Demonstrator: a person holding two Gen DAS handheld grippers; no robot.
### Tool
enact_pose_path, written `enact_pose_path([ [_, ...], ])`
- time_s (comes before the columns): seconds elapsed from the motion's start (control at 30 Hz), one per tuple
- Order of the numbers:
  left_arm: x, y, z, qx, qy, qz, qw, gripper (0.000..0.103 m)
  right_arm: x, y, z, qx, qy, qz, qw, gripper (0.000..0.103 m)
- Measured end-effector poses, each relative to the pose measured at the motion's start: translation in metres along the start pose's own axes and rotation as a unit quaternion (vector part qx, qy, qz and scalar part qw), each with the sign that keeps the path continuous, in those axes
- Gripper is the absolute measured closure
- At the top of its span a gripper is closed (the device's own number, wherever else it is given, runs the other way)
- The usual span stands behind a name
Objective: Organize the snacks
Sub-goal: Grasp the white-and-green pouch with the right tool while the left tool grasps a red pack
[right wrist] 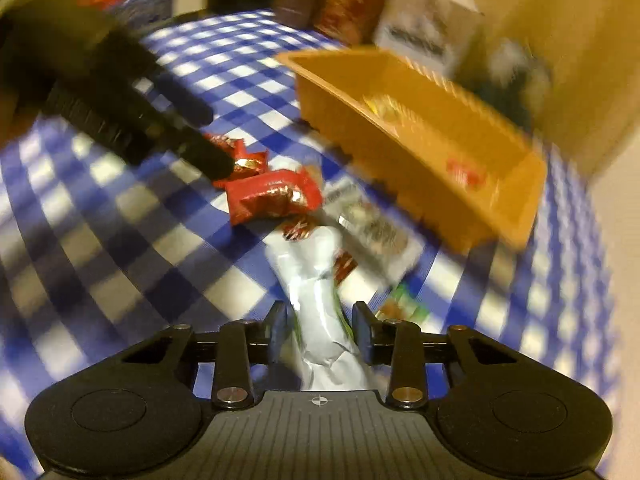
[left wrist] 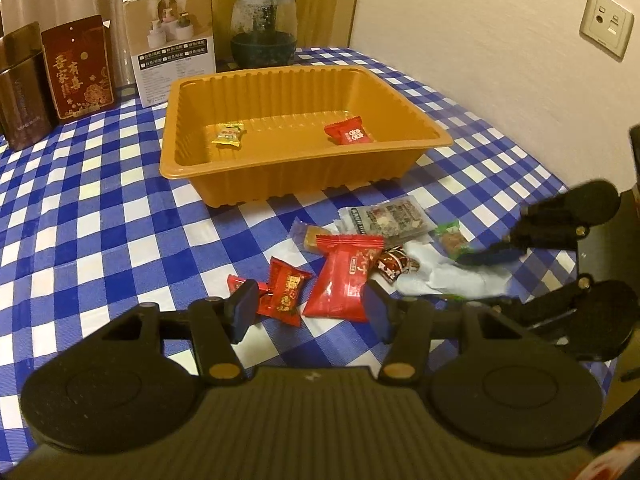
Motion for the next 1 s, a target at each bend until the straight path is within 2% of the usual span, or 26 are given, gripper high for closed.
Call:
enact_pose_path([
  [0.07,0.002,0.001,0.001,0.001,-0.004,0.003,1.0000,0.049,-0.004,-0.001,0.005,0.034,-0.002,-0.021,0.999,0.066],
  [0.2,0.008,0.007,0.002,0.018,-0.006,0.004,0.9998,0.049,-0.006,-0.005,0.007,0.008,0.008,-0.016,1.000,0.066],
  [0.3,0.008,0.013,0.000,0.028,0.005,0.009,0.9995,0.049,-0.004,-0.005,0.007,0.021,0.014,-0.018,1.000,0.067],
  [0.33,0.008,0.016,-0.001,0.031,0.009,0.010,0.9994,0.049,-0.003,-0.005,0.006,0.027,0.015,-0.018,0.999,0.067],
  [0.37,0.008,0.018,-0.003,0.034,0.012,0.013,0.9993,0.049,-0.003,-0.005,0.007,0.032,0.015,-0.018,0.999,0.077],
  [0.57,0.016,0.029,-0.005,0.048,0.020,0.031,0.9982,0.050,-0.016,-0.001,0.006,0.091,0.039,-0.026,0.995,0.077],
  [0.7,0.022,0.033,-0.007,0.056,0.022,0.030,0.9977,0.059,-0.036,0.007,0.004,0.123,0.067,-0.011,0.990,0.077],
  [1.0,0.043,0.033,-0.008,0.054,0.003,0.028,0.9981,0.068,-0.048,0.028,-0.001,0.168,0.091,0.012,0.981,0.077],
])
Point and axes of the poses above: each gripper's, at about its wrist camera, not at the fingertips, and x roughly the way its jaws point, y to its right, z to its underside, the point moved 8 cm from there along x, roughly the way its jaws point, and after that the axes turned 13 degrees about -z, right-handed, at the moved point
